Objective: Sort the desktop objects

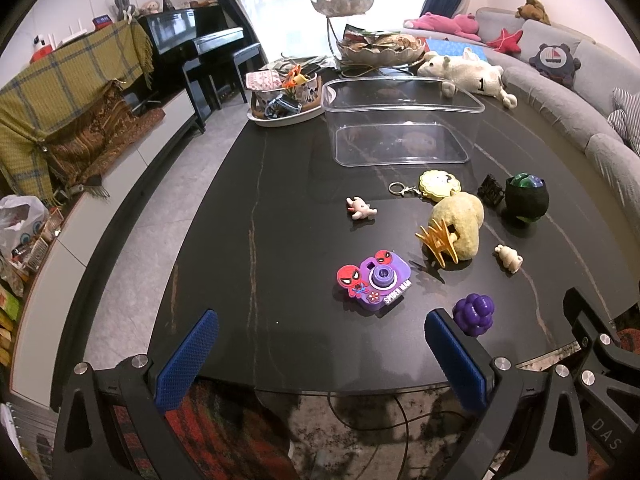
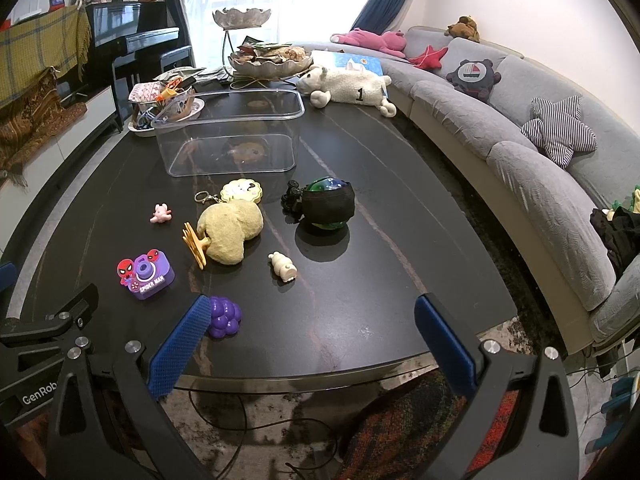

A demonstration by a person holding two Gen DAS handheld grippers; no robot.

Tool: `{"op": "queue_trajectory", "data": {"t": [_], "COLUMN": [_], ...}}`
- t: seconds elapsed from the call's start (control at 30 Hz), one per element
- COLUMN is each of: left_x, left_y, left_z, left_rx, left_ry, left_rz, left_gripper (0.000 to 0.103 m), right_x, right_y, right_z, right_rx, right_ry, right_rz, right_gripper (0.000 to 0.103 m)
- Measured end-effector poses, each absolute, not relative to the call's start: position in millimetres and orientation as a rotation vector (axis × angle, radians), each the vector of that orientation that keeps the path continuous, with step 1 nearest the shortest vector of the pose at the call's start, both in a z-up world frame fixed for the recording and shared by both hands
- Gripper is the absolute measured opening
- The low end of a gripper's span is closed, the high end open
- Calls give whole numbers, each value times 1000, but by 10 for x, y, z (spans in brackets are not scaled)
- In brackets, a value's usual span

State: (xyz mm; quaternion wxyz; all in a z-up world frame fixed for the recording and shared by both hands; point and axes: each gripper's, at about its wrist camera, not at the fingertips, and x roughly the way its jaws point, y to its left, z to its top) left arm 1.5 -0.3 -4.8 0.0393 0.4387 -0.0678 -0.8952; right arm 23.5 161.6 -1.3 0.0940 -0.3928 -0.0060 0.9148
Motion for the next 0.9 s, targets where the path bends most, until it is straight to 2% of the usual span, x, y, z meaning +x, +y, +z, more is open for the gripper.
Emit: {"op": "queue_trajectory", "data": {"t": [0.2,0.5,0.77,0.9], "left_x": [5,-40,-46,-42], "left_y": [-10,-59,-80,-95], "left_z": [-55,-128,-154,-154], "left_rx": [1350,1440,1410,1340], "left_ry": [-200,-95,-44,-76], "left_rz": [-2745,-2733,-2783,-2819], "left_gripper": [102,102,102,102], "right_x": [238,230,225,220], "right_y": [1616,1617,1626,1610], "right_z": [-12,-14,-11,-42], "right_rx": [-1164,-1157,-1128,-1103], "right_ry": [-18,-23,-6,17], "right_rz": [2714,2713,2737,2778], "right_gripper": [101,101,101,101]}}
